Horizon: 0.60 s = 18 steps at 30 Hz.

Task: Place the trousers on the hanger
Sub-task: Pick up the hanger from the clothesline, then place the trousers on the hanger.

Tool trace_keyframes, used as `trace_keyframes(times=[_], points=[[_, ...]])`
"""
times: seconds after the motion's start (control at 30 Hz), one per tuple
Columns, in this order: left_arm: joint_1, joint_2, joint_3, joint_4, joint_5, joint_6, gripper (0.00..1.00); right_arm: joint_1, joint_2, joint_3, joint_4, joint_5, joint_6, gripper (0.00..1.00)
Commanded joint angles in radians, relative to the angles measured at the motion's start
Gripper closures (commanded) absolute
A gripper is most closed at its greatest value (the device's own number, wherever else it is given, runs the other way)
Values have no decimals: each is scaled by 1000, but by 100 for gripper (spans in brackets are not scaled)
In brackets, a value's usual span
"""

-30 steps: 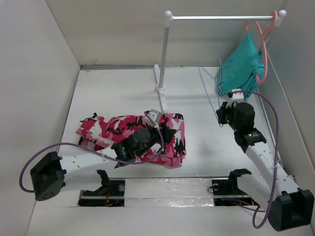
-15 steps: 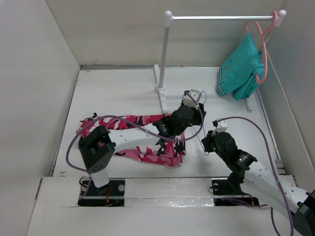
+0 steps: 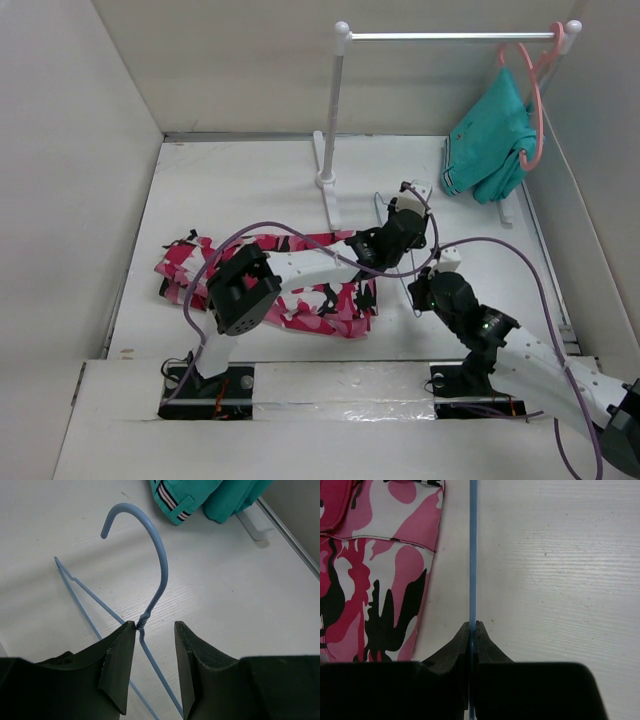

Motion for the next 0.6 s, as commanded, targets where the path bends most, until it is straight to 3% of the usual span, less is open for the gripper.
trace_keyframes(times=[0.0, 0.13, 0.27, 0.37, 0.43, 0.5, 0.57], points=[[-3, 25, 72, 9, -46, 37, 66, 24, -8, -1, 50, 40, 21, 100], [-3, 48, 90, 15, -50, 37, 76, 33, -28, 2, -4, 56, 36, 100], [-3, 44, 75, 28, -59, 27, 100, 42, -63, -2, -42, 65, 42, 100], [6, 7, 37, 55, -84, 17, 100, 53, -118, -8, -73, 54, 47, 99], [6, -34, -57, 101, -78, -12, 100, 62, -148, -5, -100, 41, 41, 89], [6, -103, -164, 159, -72, -43, 100, 72, -191, -5, -125, 10, 41, 68], [6, -165, -233, 213, -66, -95, 100, 82, -220, -4, -145, -21, 44, 57]])
